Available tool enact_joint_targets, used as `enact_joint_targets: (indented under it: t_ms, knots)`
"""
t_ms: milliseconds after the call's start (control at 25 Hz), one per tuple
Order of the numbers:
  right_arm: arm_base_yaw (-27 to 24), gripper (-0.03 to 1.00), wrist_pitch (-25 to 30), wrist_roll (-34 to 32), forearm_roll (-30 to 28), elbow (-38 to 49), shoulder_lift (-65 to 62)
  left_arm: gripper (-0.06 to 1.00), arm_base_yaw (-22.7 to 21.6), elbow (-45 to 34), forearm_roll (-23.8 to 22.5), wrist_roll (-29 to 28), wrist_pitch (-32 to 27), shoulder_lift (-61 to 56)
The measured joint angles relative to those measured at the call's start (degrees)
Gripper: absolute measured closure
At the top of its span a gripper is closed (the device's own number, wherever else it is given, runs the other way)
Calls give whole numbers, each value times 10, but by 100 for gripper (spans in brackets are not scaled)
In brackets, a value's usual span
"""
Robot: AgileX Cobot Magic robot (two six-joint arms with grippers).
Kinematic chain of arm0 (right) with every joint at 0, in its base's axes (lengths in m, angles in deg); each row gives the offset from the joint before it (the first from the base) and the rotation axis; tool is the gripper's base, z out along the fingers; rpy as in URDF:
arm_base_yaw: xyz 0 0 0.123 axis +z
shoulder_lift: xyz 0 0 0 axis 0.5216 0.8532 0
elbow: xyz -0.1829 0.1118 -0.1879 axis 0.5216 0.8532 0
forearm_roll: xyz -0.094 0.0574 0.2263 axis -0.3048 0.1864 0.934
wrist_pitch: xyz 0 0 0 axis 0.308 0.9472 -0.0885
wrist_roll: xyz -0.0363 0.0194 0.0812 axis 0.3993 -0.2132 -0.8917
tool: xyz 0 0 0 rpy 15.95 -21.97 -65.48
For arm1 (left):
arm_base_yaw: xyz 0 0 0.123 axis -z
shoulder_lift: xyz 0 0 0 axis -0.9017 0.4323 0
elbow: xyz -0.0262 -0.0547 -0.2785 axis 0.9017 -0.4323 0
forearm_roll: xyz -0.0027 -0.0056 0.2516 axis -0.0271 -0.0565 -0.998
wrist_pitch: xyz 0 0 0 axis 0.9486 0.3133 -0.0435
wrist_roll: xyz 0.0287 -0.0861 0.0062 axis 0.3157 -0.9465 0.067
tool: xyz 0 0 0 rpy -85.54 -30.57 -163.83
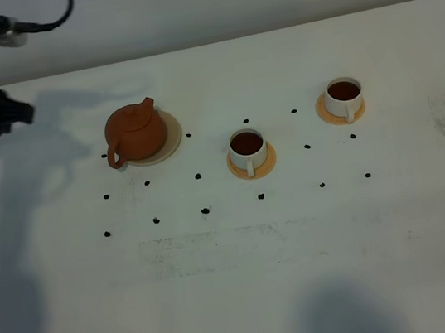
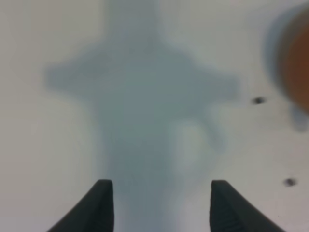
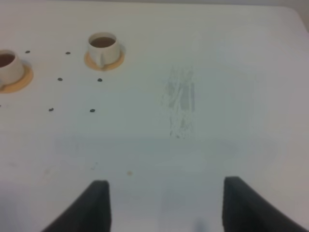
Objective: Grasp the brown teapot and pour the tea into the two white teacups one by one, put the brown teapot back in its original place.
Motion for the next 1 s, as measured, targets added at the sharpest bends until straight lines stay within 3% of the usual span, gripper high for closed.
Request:
enact_joint_targets:
  t_ms: [160, 360, 760, 1000]
  knots:
    - [0, 45, 0, 0, 0, 0, 0, 49, -34, -63, -16, -38, 3, -76]
    - [0, 45, 0, 0, 0, 0, 0, 49, -55, -149, -15, -45, -11, -186]
    - [0, 45, 0, 0, 0, 0, 0, 49, -57, -297, -1, -68, -74, -378]
    - [0, 45, 0, 0, 0, 0, 0, 49, -57, -352, 0, -70, -142, -513]
